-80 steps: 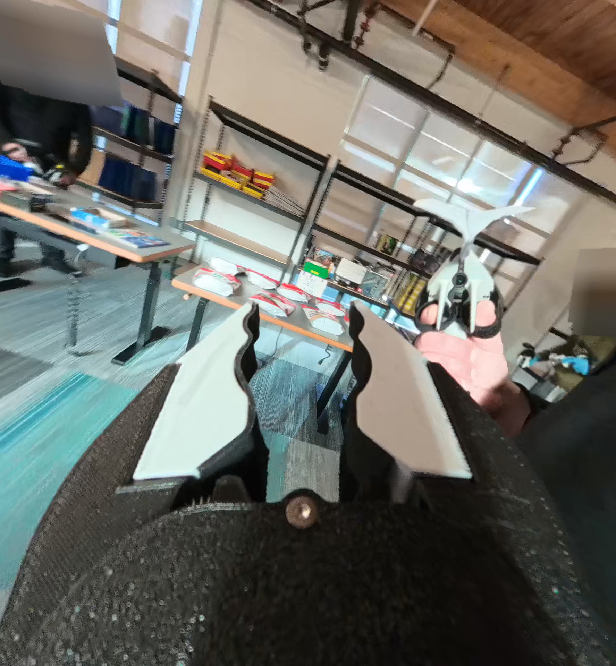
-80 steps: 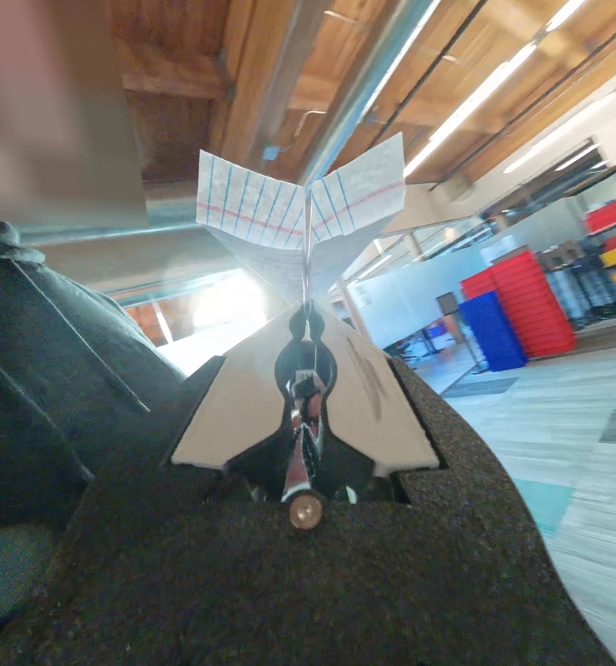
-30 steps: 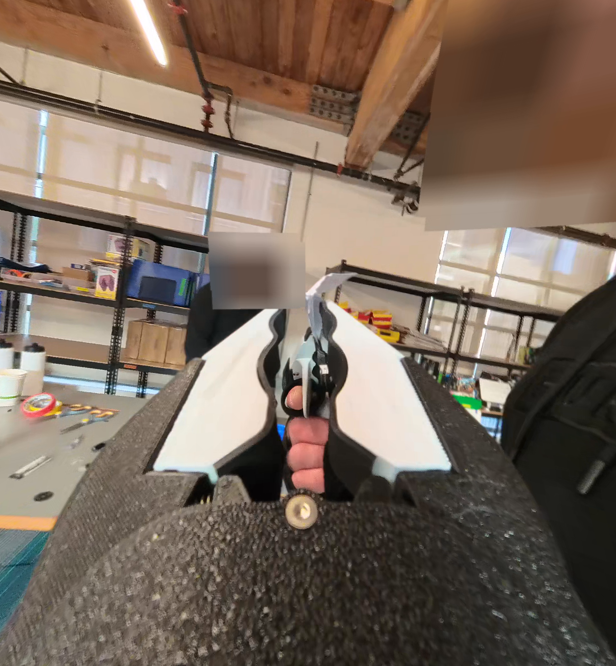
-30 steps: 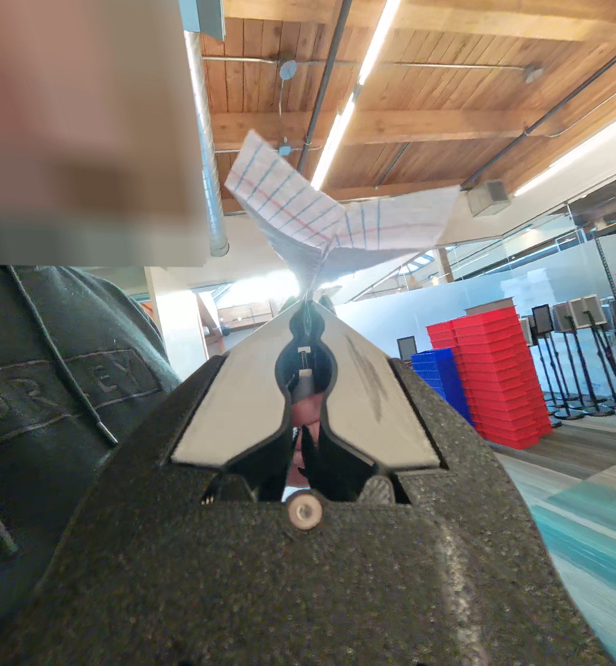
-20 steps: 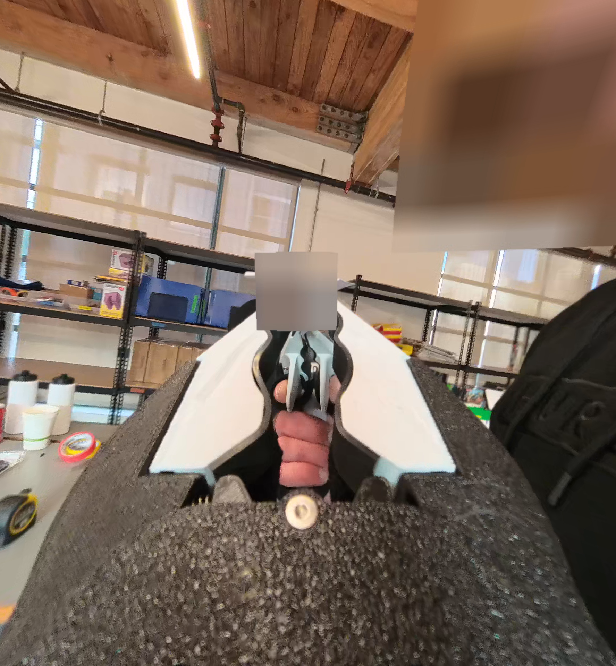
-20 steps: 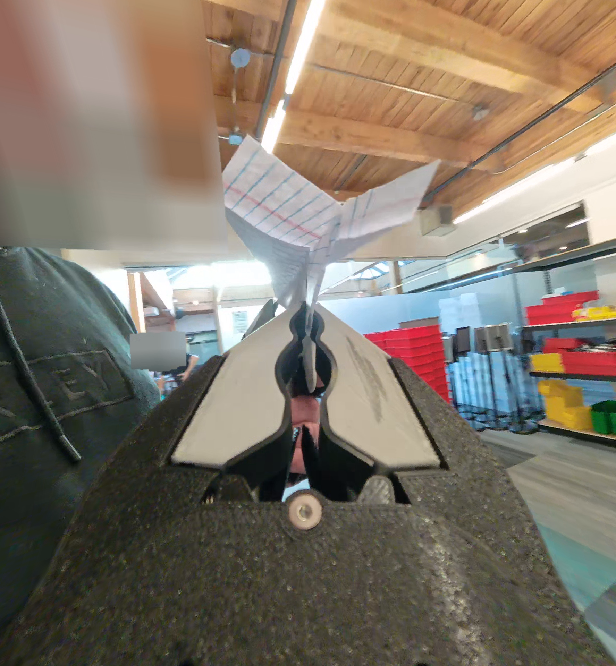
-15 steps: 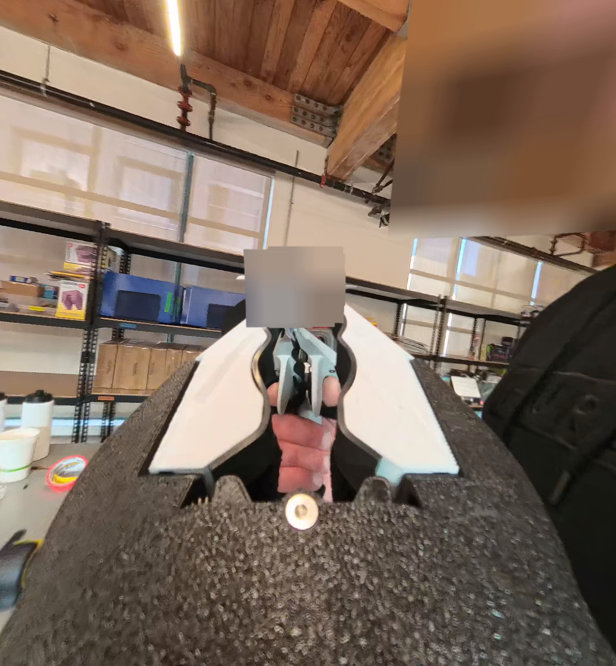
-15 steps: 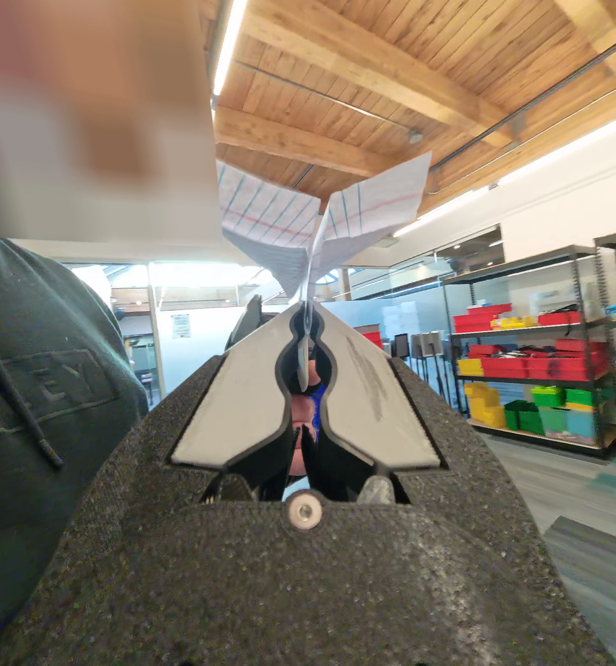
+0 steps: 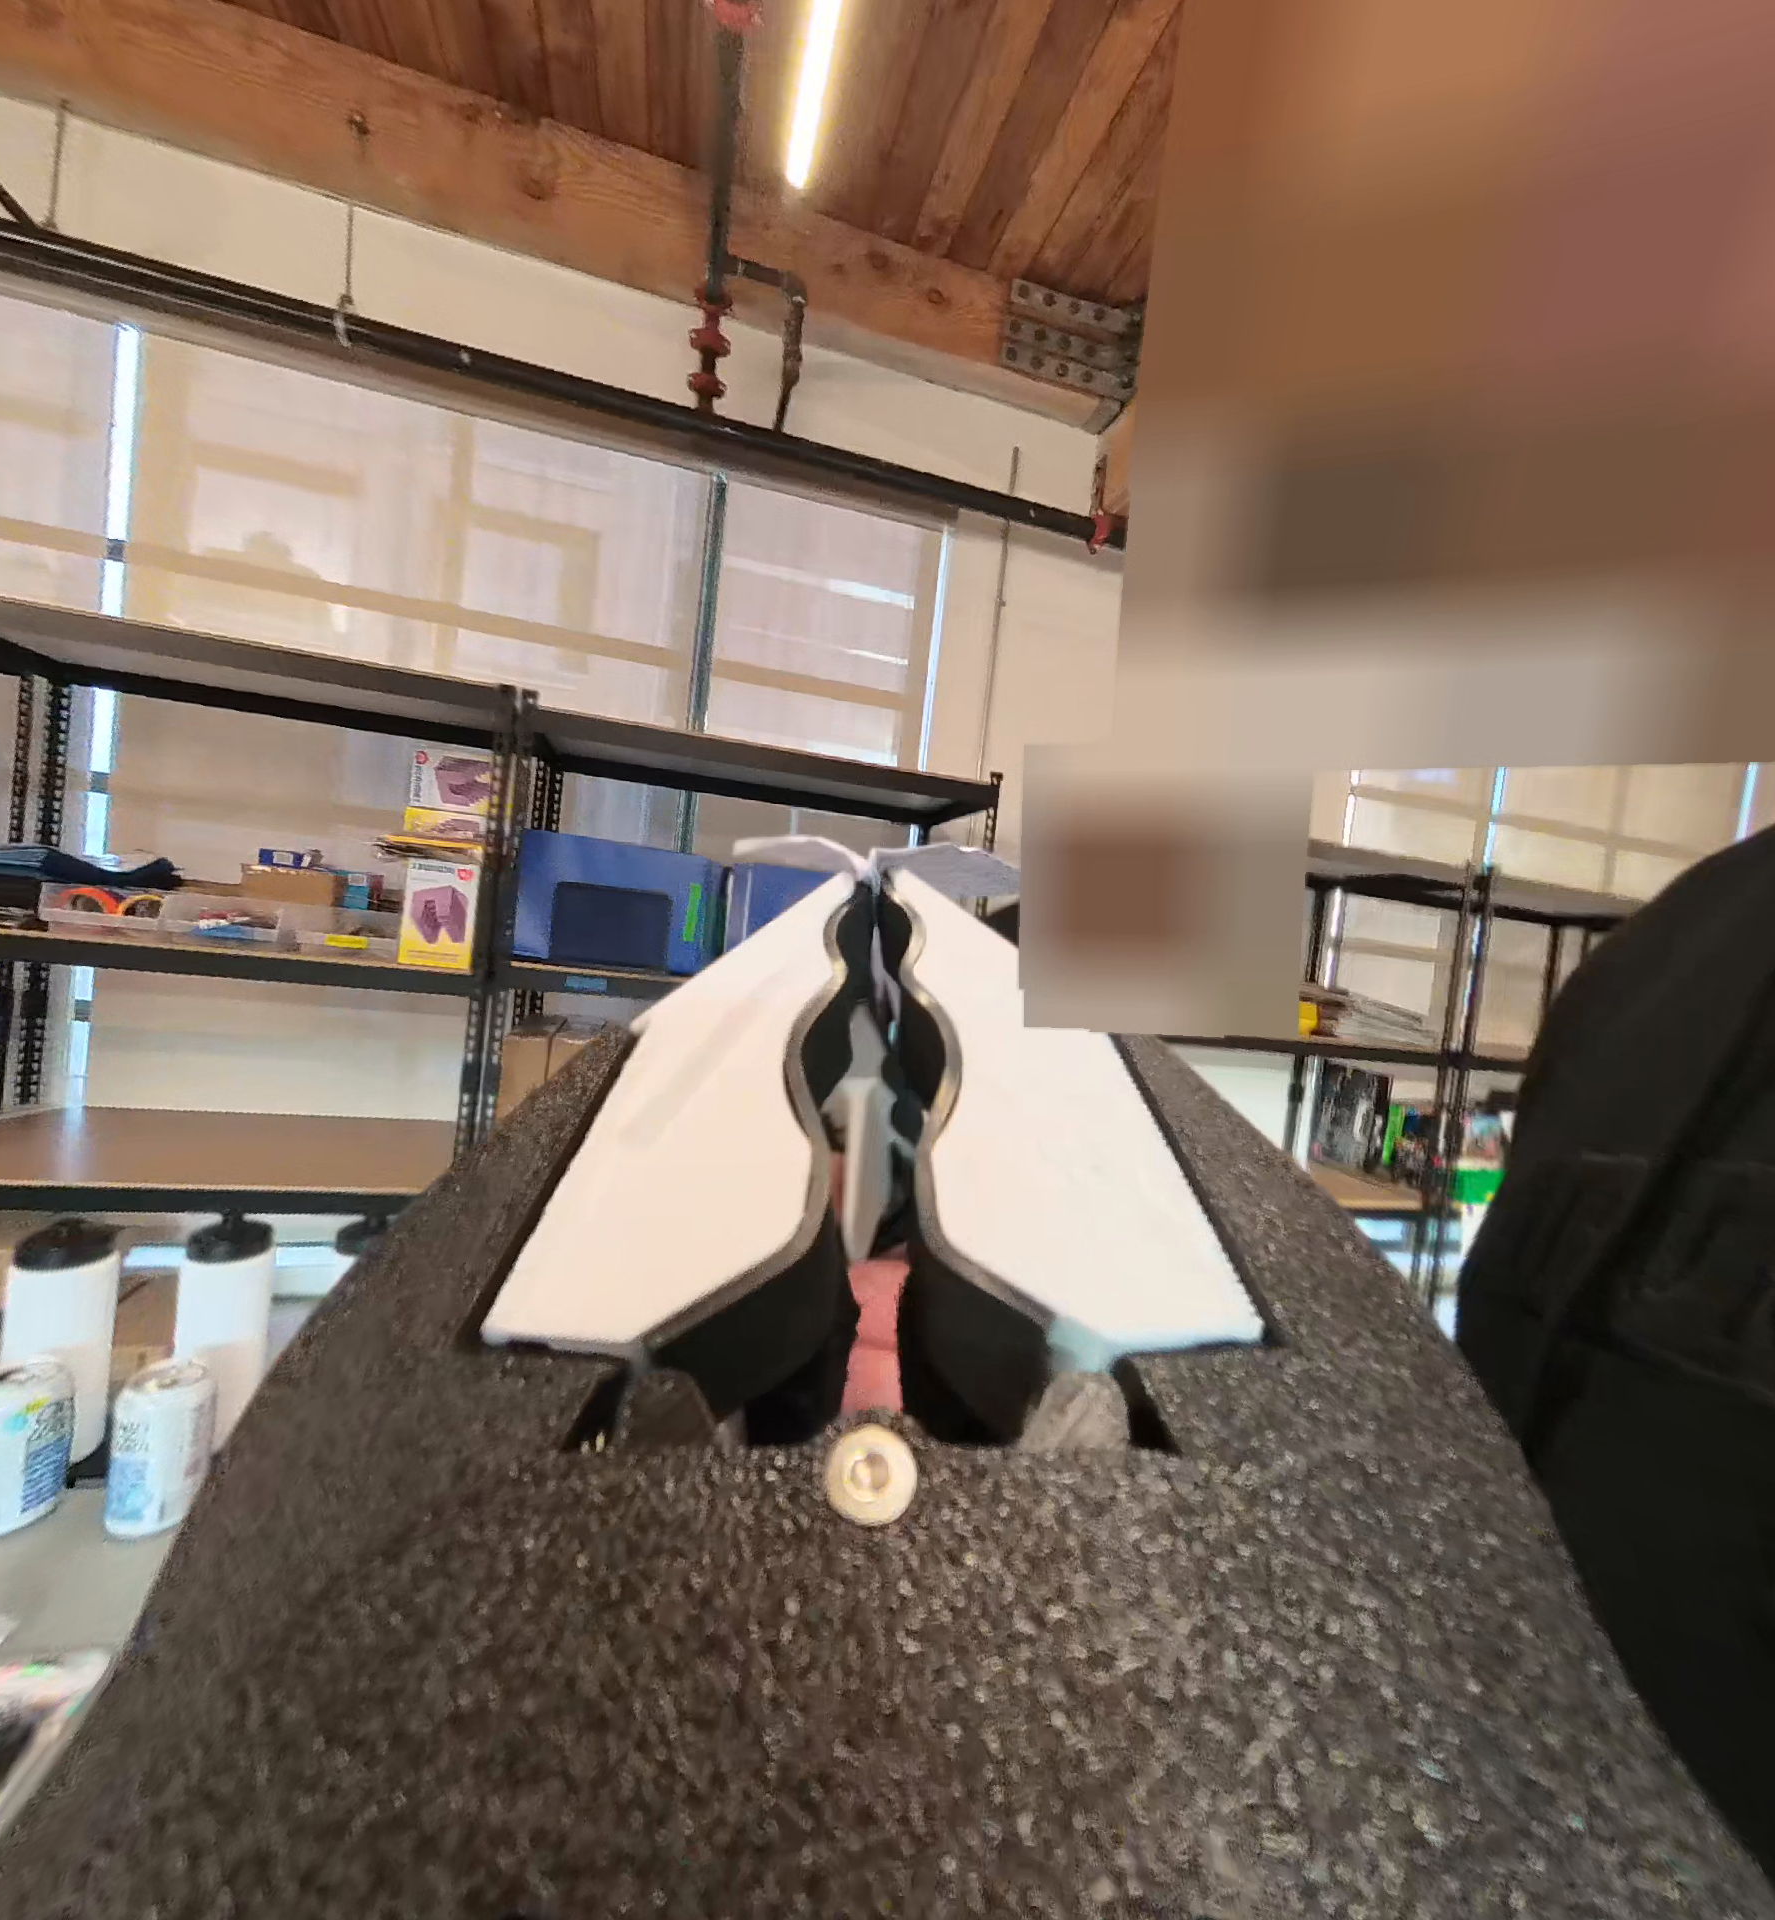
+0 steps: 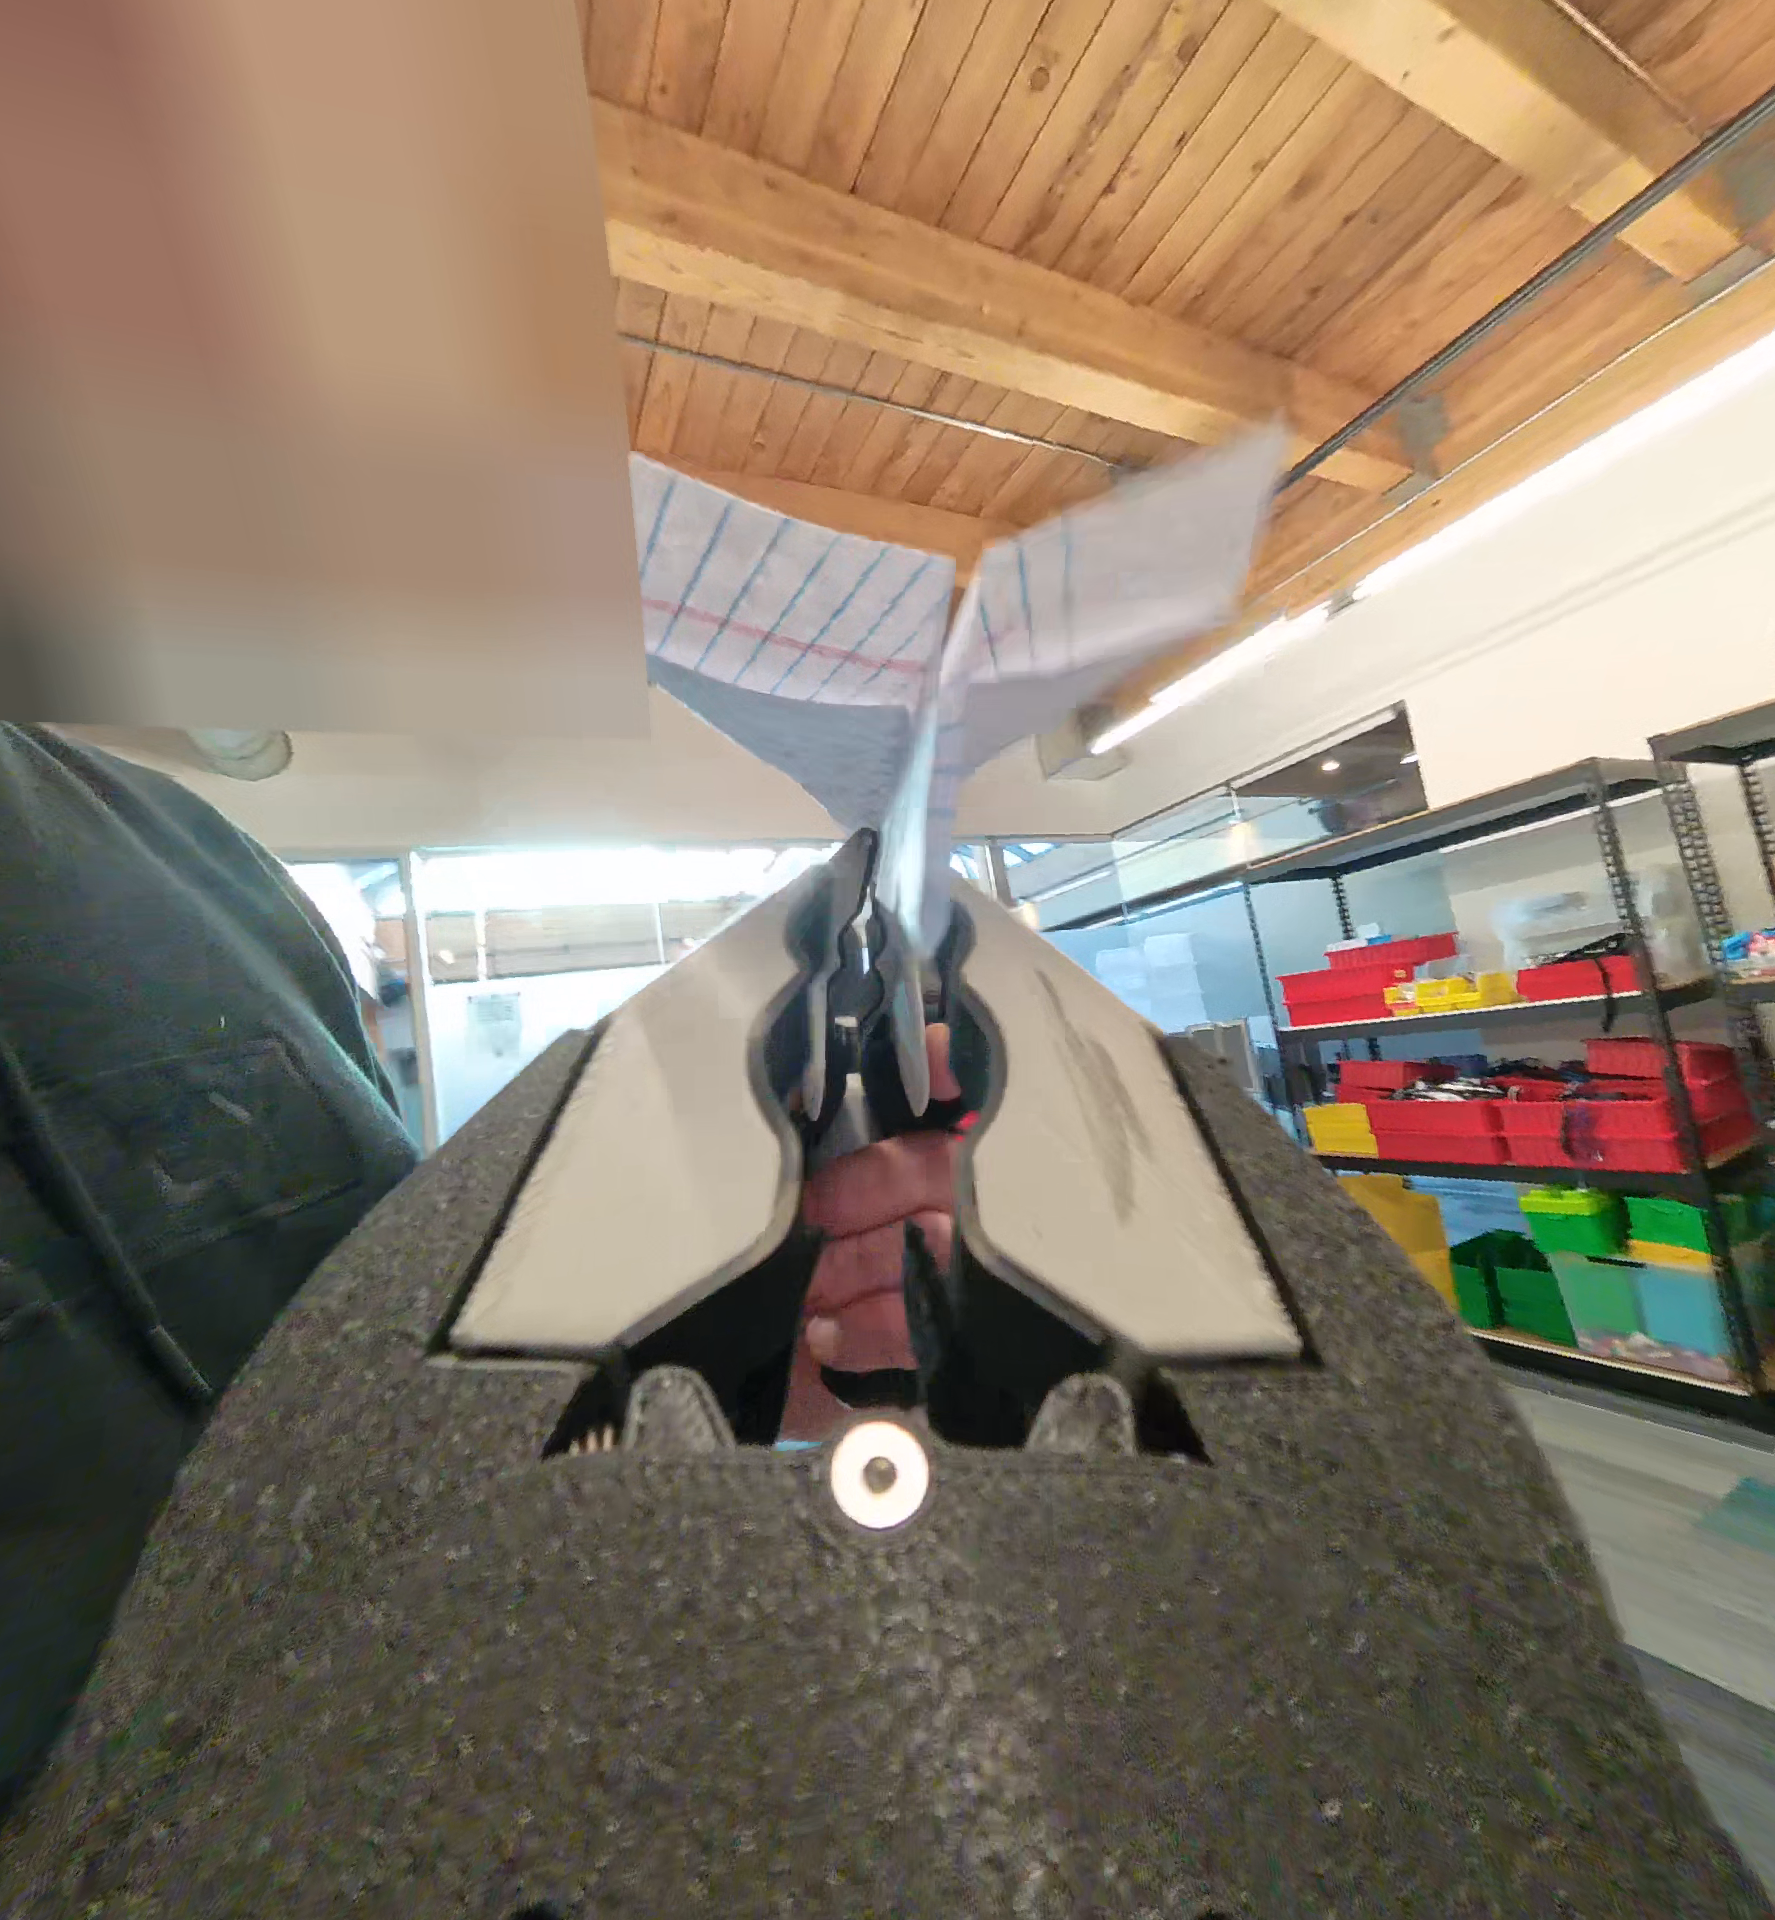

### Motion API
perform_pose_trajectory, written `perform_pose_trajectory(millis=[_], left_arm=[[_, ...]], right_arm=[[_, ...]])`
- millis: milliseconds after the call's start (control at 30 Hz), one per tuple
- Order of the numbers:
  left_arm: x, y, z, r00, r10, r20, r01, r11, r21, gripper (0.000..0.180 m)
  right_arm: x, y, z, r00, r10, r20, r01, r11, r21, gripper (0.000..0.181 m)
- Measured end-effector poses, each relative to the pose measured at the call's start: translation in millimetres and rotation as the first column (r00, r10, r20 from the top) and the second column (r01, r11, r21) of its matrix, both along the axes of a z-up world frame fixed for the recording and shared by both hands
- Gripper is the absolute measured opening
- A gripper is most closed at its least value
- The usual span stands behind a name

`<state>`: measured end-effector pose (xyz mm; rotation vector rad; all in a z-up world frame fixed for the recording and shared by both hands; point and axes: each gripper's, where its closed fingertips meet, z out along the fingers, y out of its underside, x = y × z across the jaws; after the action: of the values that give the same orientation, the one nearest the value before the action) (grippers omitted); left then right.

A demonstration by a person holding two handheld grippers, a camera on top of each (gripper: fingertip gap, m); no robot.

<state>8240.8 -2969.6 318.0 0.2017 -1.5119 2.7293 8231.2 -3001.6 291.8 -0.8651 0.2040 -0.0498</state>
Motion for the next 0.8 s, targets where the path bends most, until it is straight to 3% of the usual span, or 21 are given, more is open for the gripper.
perform_pose_trajectory(millis=[67, 167, 267, 800], left_arm=[[41, -13, 6, 1.000, 0.026, -0.001, -0.026, 1.000, 0.004, 0.000], [91, -34, 3, 0.999, 0.038, 0.007, -0.039, 0.998, 0.041, 0.000], [130, -46, 2, 1.000, 0.030, 0.009, -0.030, 0.999, 0.035, 0.000], [220, -5, 22, 0.996, 0.064, 0.054, -0.060, 0.995, -0.080, 0.000]], right_arm=[[46, -5, 4, 0.998, 0.061, -0.028, -0.060, 0.998, 0.034, 0.028], [94, -5, 16, 0.993, 0.114, -0.019, -0.113, 0.992, 0.059, 0.029], [135, -15, 25, 0.992, 0.129, 0.000, -0.128, 0.985, 0.115, 0.000], [232, 21, 33, 0.996, 0.088, 0.024, -0.090, 0.991, 0.103, 0.000]])
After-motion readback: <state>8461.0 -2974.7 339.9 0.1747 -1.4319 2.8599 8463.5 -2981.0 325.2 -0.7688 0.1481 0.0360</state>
